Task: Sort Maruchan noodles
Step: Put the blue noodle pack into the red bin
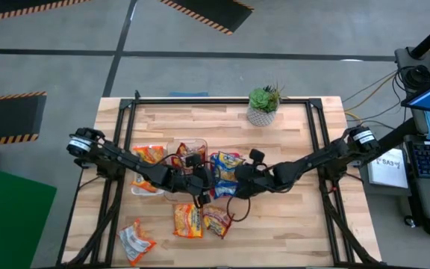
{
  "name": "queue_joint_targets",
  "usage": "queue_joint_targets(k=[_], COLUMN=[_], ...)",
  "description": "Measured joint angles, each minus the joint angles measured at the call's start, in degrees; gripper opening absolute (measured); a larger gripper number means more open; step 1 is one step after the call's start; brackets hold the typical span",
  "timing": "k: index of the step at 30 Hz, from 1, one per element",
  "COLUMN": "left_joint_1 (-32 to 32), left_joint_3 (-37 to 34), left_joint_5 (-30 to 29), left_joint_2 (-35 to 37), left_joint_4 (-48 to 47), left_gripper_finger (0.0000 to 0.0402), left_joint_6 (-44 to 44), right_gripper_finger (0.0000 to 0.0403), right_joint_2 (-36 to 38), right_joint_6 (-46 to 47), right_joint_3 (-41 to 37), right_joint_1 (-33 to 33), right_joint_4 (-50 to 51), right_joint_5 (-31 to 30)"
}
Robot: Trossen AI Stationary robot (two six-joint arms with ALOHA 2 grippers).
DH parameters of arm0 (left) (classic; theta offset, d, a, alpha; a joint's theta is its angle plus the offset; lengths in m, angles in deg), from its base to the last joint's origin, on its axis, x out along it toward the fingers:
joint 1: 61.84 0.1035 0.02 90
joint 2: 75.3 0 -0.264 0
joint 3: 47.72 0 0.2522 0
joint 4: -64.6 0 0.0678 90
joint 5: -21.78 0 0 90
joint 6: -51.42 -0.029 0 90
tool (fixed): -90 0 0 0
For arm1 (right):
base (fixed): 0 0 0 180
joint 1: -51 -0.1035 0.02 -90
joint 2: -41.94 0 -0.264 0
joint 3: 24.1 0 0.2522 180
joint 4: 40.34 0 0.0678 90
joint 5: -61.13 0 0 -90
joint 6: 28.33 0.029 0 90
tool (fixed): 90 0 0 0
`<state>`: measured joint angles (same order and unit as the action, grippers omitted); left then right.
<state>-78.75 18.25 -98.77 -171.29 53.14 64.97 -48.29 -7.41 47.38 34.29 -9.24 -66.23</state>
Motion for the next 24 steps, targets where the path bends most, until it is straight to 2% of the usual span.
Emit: queue_joint_targets(k=[3,7,14,24], left_joint_1=[-0.2,-0.8,-2.5,-0.9], left_joint_3=[0.6,2.6,7.2,5.4], left_joint_5=[0.0,0.1,0.1,0.0], left_joint_2=[0.0,0.4,0.4,-3.1], left_joint_4=[-0.5,-2.0,-10.0,-5.6], left_gripper_finger=[0.0100,0.0100,0.0100,0.0100], left_joint_6=[-1.0,-2.1,-2.7,-0.4], right_gripper_finger=[0.0009,0.0009,0.0009,0.0009], right_joint_2=[0.0,0.0,0.0,-2.2], right_joint_6=[-2.8,-5.4,-4.8,-5.1], right_joint_3=[-0.3,-0.4,-2.3,-5.2], right_joint_1=[1.2,2.9,3.6,3.5], right_joint_4=[-4.4,-7.7,-7.9,-13.4], right_joint_5=[0.5,4.6,6.4,8.9])
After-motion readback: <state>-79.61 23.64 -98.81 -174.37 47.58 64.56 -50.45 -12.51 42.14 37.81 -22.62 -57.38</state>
